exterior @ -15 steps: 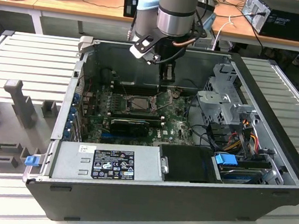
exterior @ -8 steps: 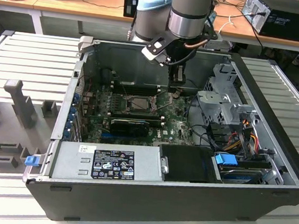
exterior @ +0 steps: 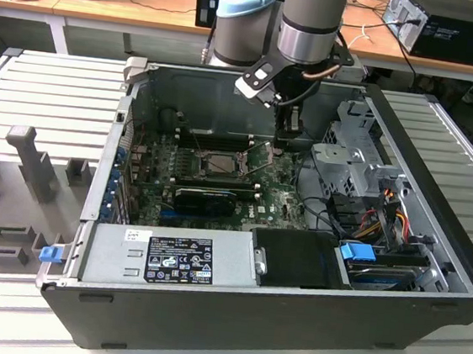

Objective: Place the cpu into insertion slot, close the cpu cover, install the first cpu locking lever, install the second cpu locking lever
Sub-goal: 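Close the cpu cover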

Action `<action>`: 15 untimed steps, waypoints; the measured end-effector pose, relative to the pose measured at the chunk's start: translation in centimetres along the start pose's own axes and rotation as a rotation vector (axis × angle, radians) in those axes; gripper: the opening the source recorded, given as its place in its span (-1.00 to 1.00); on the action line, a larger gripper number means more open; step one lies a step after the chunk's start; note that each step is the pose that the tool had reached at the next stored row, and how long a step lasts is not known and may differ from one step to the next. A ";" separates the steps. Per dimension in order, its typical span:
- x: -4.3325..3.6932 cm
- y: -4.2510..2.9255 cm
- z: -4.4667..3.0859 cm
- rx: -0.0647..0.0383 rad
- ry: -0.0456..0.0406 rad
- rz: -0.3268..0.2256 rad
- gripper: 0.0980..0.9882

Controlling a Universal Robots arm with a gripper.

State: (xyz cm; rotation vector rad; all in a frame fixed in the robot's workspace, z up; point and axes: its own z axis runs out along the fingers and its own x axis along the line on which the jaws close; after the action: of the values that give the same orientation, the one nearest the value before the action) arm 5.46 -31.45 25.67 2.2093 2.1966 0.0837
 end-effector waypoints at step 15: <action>-0.37 0.09 1.39 0.003 -0.0003 0.000 -0.98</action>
State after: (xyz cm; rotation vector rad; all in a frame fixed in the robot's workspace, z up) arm 5.62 -31.80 24.29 2.2107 2.1981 0.0801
